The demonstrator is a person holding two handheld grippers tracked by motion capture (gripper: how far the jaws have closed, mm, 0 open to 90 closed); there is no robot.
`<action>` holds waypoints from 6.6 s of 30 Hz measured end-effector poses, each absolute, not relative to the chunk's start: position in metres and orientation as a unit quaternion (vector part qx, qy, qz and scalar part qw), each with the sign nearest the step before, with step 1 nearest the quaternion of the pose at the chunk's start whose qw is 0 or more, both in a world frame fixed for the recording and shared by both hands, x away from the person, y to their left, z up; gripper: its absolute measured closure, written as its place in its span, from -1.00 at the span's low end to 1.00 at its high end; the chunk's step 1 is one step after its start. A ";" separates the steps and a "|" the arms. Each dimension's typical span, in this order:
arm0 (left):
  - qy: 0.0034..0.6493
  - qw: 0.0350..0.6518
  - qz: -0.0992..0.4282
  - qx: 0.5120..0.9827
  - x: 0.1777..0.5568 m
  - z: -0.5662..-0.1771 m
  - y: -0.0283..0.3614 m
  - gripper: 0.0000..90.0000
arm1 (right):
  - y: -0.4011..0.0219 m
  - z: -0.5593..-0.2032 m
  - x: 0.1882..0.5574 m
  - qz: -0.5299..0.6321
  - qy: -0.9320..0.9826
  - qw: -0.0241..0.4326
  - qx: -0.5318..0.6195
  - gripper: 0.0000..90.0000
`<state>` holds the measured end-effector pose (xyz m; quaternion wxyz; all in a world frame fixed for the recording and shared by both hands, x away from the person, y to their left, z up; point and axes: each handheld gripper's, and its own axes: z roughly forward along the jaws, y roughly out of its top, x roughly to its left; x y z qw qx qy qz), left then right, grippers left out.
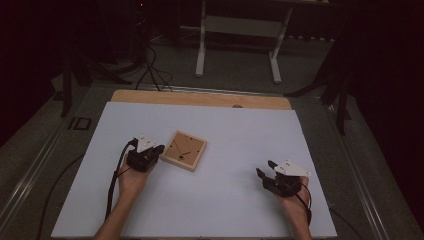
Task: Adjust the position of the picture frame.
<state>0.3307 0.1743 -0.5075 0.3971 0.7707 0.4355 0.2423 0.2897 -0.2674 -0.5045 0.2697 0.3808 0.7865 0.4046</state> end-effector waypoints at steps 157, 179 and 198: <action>0.407 0.342 0.203 0.823 0.399 -0.518 0.129 0.99 | -0.118 -0.529 0.286 0.427 0.860 0.138 0.243 0.99; 0.412 0.344 0.184 0.823 0.392 -0.517 0.139 0.99 | -0.125 -0.530 0.298 0.400 0.864 0.164 0.259 1.00; 0.399 0.333 0.184 0.834 0.371 -0.519 0.143 0.99 | -0.125 -0.531 0.301 0.391 0.855 0.167 0.296 1.00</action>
